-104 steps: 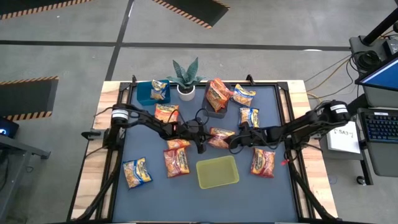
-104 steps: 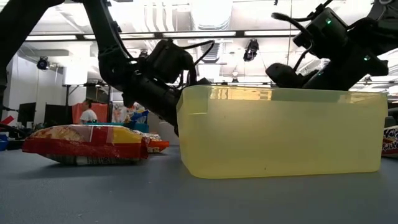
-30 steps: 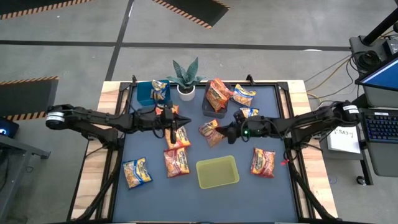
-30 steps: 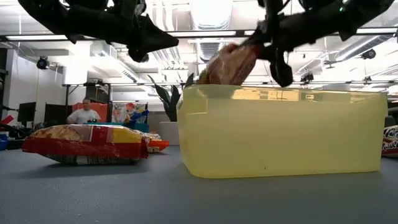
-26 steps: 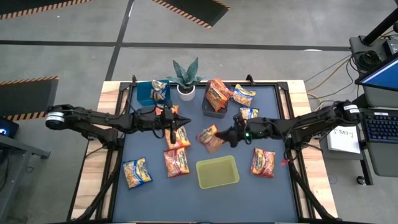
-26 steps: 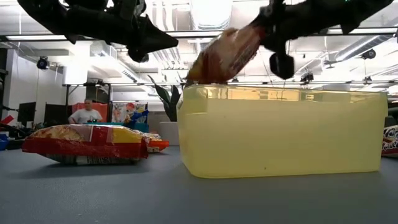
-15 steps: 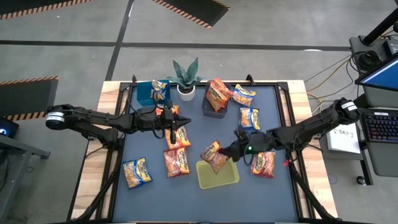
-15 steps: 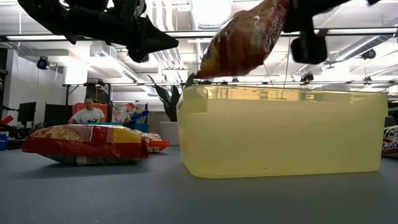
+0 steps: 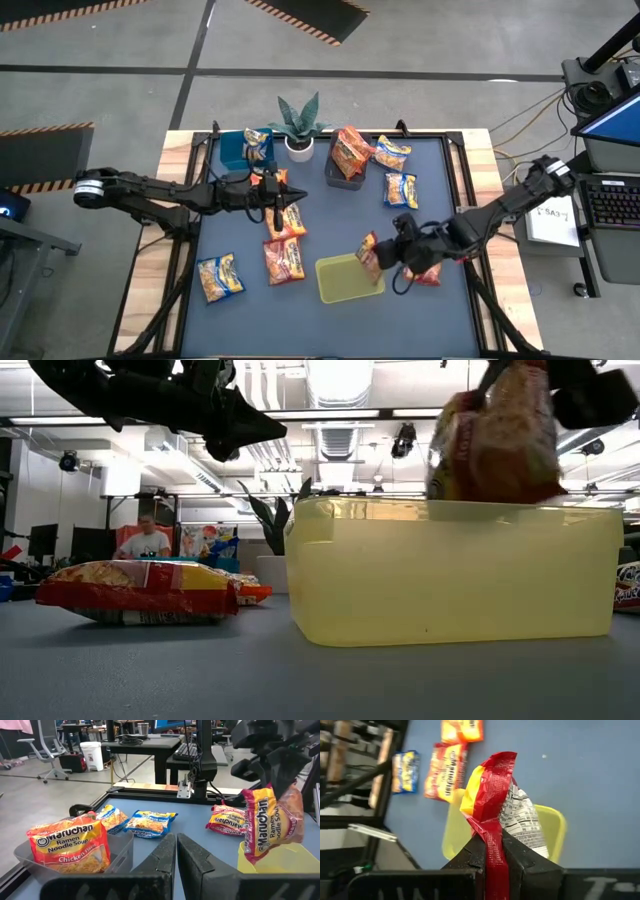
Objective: Sort Maruchan noodles
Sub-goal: Put the red bag into the yellow bin
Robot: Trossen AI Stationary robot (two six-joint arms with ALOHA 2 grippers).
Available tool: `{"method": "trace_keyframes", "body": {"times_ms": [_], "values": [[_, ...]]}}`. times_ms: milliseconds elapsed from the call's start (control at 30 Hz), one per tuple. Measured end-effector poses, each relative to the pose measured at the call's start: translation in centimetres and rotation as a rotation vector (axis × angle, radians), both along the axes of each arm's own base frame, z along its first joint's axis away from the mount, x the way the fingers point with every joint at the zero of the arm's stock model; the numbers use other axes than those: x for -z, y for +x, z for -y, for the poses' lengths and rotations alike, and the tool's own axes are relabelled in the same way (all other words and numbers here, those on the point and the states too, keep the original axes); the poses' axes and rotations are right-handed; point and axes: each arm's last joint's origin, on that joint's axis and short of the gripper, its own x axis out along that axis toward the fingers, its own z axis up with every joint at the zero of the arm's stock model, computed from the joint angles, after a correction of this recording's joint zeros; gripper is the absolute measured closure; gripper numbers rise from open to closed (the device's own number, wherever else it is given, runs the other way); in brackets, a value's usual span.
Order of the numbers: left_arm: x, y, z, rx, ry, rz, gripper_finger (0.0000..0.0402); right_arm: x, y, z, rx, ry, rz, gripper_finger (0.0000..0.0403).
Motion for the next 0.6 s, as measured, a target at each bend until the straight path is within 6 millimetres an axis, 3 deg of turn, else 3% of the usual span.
{"method": "trace_keyframes", "body": {"times_ms": [367, 600], "values": [[0.0, 0.0, 0.0, 0.000, -0.001, -0.001, 0.0402, 1.5, 1.4, -1.3, 0.021, -0.034, -0.106, 0.0381], [0.0, 0.0, 0.0, 0.001, -0.001, -0.002, 0.0402, 0.8, 2.3, -1.8, 0.006, -0.023, -0.101, 0.0381]]}}
